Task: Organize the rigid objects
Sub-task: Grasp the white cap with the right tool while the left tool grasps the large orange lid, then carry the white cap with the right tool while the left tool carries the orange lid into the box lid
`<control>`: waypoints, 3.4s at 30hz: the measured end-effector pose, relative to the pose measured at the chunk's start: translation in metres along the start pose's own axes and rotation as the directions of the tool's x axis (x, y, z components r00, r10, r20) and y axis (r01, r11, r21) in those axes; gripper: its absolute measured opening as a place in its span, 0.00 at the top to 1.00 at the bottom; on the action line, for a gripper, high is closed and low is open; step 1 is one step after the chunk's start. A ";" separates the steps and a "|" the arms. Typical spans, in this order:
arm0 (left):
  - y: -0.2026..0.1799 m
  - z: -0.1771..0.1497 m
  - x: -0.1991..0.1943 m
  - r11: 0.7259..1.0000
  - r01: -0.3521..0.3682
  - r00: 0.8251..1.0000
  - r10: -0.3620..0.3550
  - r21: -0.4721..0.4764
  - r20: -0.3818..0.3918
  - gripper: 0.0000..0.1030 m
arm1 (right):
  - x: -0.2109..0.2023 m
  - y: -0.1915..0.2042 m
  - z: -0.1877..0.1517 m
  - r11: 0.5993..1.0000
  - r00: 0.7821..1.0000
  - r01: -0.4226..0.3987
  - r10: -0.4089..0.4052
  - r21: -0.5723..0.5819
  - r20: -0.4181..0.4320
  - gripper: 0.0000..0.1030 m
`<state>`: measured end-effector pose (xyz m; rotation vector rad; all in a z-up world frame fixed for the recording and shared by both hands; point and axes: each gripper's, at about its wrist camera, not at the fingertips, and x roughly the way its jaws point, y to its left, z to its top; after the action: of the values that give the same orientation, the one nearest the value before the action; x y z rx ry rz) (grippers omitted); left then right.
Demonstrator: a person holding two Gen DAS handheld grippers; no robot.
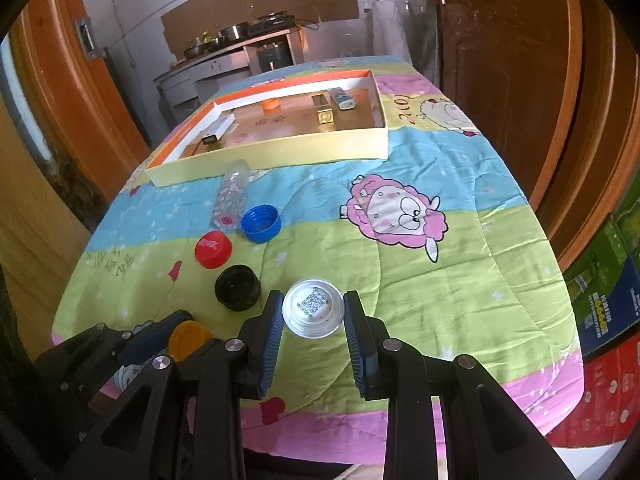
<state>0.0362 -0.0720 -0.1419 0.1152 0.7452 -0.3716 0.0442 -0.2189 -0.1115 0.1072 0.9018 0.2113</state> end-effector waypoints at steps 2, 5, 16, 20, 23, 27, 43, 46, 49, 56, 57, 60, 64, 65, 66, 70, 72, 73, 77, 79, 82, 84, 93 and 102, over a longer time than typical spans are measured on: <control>0.002 0.001 0.000 1.000 -0.009 1.000 0.009 -0.009 -0.001 0.71 | 0.000 0.003 0.000 1.000 1.000 0.000 0.000 -0.007 0.001 0.70; 0.006 0.002 0.000 0.999 -0.027 1.000 0.027 -0.023 -0.002 0.71 | 0.000 0.006 -0.001 1.000 1.000 -0.002 0.002 -0.012 0.001 0.70; 0.024 0.009 -0.004 0.992 -0.085 0.996 0.086 -0.091 0.010 0.71 | -0.001 0.018 0.002 0.999 1.000 0.017 -0.016 -0.029 0.027 0.70; 0.032 0.015 -0.003 0.990 -0.088 0.996 0.090 -0.114 0.013 0.71 | -0.001 0.022 0.004 0.999 0.999 0.015 -0.013 -0.033 0.032 0.70; 0.038 0.020 -0.002 0.988 -0.091 0.995 0.094 -0.127 0.017 0.71 | 0.001 0.025 0.006 0.999 0.999 0.014 -0.013 -0.034 0.032 0.70; 0.046 0.028 -0.001 0.985 -0.095 0.995 0.100 -0.142 0.030 0.71 | 0.005 0.028 0.011 1.000 1.000 0.007 -0.006 -0.029 0.031 0.70; 0.073 0.058 0.014 0.973 -0.132 0.990 0.138 -0.190 0.018 0.71 | 0.026 0.042 0.037 0.999 1.000 -0.001 0.002 -0.037 0.018 0.70; 0.079 0.064 0.017 0.969 -0.145 0.988 0.151 -0.199 0.014 0.71 | 0.030 0.045 0.045 0.999 1.000 0.001 0.000 -0.042 0.022 0.70; 0.086 0.070 0.019 0.965 -0.160 0.986 0.166 -0.206 0.012 0.71 | 0.033 0.045 0.052 0.999 1.000 0.000 0.001 -0.042 0.023 0.70; 0.101 0.083 0.027 0.958 -0.168 0.985 0.173 -0.232 0.001 0.71 | 0.040 0.044 0.067 0.999 1.000 -0.003 0.003 -0.033 0.012 0.70; 0.103 0.086 0.028 0.957 -0.170 0.985 0.175 -0.233 0.001 0.71 | 0.042 0.044 0.069 0.999 1.000 -0.003 0.003 -0.032 0.009 0.70; 0.105 0.093 0.031 0.957 -0.174 0.984 0.180 -0.232 0.003 0.71 | 0.045 0.044 0.076 0.999 1.000 -0.006 0.006 -0.033 0.006 0.70; 0.112 0.105 0.037 0.956 -0.177 0.983 0.182 -0.234 0.000 0.71 | 0.050 0.045 0.087 0.999 1.000 -0.009 0.009 -0.036 0.004 0.70; 0.113 0.107 0.039 0.955 -0.179 0.983 0.184 -0.235 -0.001 0.71 | 0.051 0.045 0.089 0.999 1.000 -0.009 0.010 -0.036 0.004 0.70; 0.115 0.111 0.041 0.955 -0.180 0.983 0.185 -0.237 -0.003 0.71 | 0.053 0.045 0.093 0.999 1.000 -0.011 0.011 -0.035 0.002 0.70; 0.122 0.122 0.051 0.954 -0.180 0.983 0.182 -0.241 -0.012 0.71 | 0.060 0.046 0.103 0.999 1.000 -0.014 0.014 -0.038 -0.003 0.70; 0.125 0.126 0.053 0.954 -0.179 0.983 0.181 -0.242 -0.015 0.71 | 0.065 0.047 0.109 0.999 1.000 -0.017 0.017 -0.041 -0.007 0.70; 0.126 0.128 0.055 0.953 -0.179 0.983 0.181 -0.243 -0.016 0.71 | 0.066 0.047 0.111 0.999 1.000 -0.018 0.018 -0.042 -0.008 0.70; 0.131 0.136 0.062 0.953 -0.177 0.984 0.178 -0.246 -0.020 0.71 | 0.075 0.048 0.122 0.999 1.000 -0.020 0.020 -0.044 -0.015 0.70; 0.132 0.142 0.066 0.954 -0.174 0.984 0.174 -0.245 -0.021 0.71 | 0.078 0.047 0.128 0.999 1.000 -0.021 0.020 -0.043 -0.015 0.70; 0.134 0.149 0.071 0.955 -0.167 0.986 0.167 -0.244 -0.021 0.71 | 0.083 0.045 0.137 0.999 1.000 -0.021 0.021 -0.043 -0.013 0.70; 0.135 0.155 0.075 0.956 -0.165 0.986 0.165 -0.242 -0.020 0.71 | 0.087 0.045 0.143 0.999 1.000 -0.023 0.022 -0.045 -0.013 0.70; 0.147 0.182 0.096 0.954 -0.173 0.985 0.172 -0.243 -0.029 0.71 | 0.107 0.040 0.169 0.999 0.999 -0.021 0.020 -0.044 -0.025 0.70; 0.155 0.208 0.126 0.960 -0.169 0.985 0.159 -0.224 -0.060 0.71 | 0.132 0.033 0.193 0.999 0.998 -0.016 0.013 -0.045 -0.062 0.70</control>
<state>0.3116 -0.0125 -0.0798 -0.0324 0.8085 -0.1236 0.2708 -0.1574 -0.0874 0.0658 0.9569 0.2497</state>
